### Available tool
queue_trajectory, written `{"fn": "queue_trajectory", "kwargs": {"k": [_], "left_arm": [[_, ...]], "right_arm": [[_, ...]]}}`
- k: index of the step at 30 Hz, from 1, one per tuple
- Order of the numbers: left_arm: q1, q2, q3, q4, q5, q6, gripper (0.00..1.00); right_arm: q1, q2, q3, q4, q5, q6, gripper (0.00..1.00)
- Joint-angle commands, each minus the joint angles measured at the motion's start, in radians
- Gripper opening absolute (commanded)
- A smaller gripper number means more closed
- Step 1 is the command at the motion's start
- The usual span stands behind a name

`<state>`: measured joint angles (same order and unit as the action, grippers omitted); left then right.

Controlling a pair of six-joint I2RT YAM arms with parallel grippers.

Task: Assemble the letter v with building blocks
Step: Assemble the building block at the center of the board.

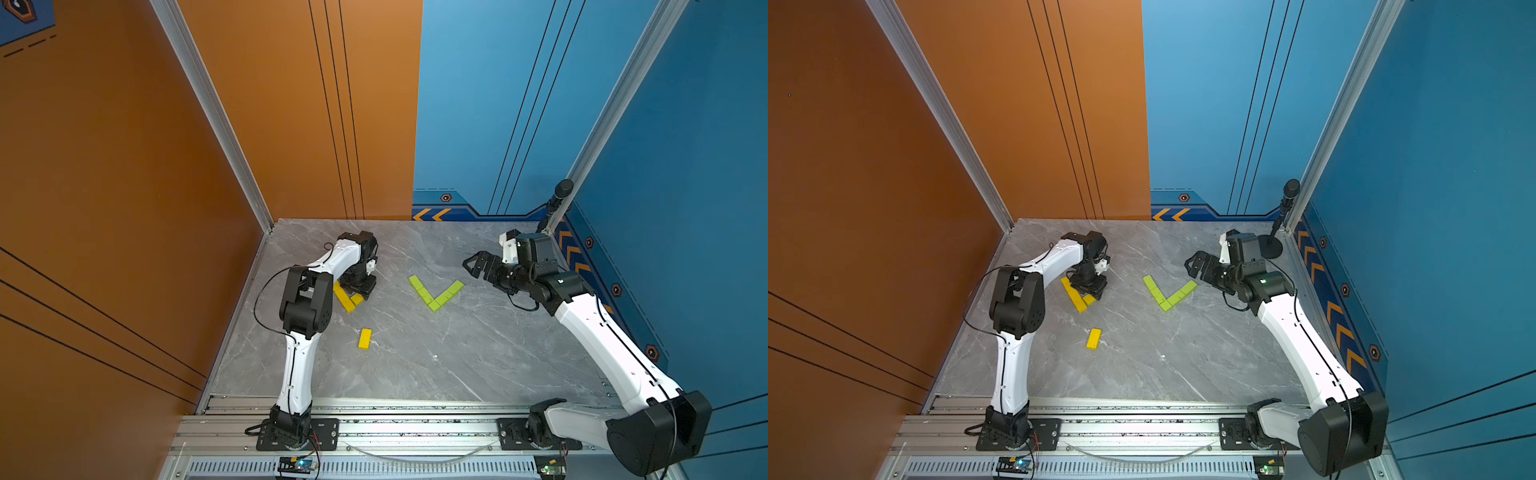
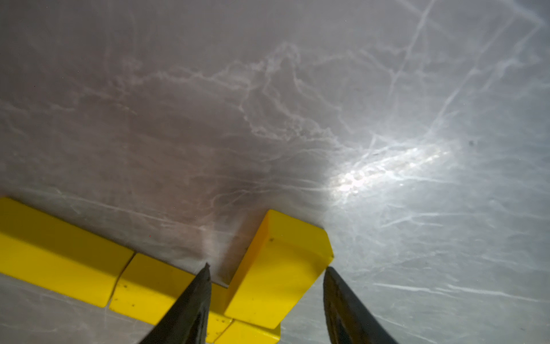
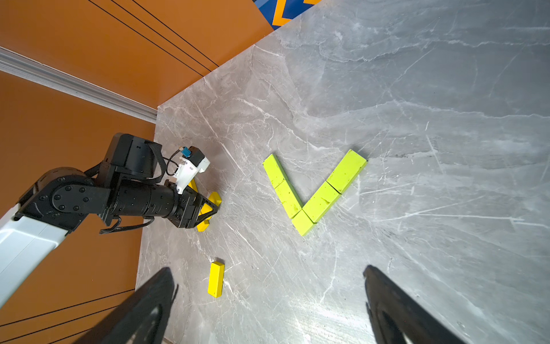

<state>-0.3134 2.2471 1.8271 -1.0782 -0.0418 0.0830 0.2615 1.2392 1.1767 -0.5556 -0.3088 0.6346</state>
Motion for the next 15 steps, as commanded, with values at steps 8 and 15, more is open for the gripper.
{"fn": "queue_trajectory", "kwargs": {"k": [8, 15], "left_arm": [[-0.012, 0.007, -0.028, 0.010, 0.006, 0.017, 0.53], [-0.013, 0.002, -0.033, 0.014, -0.003, 0.021, 0.43]], "right_arm": [[-0.001, -0.025, 0.000, 0.028, 0.028, 0.025, 1.00], [-0.001, -0.039, -0.007, 0.025, 0.033, 0.030, 1.00]]}}
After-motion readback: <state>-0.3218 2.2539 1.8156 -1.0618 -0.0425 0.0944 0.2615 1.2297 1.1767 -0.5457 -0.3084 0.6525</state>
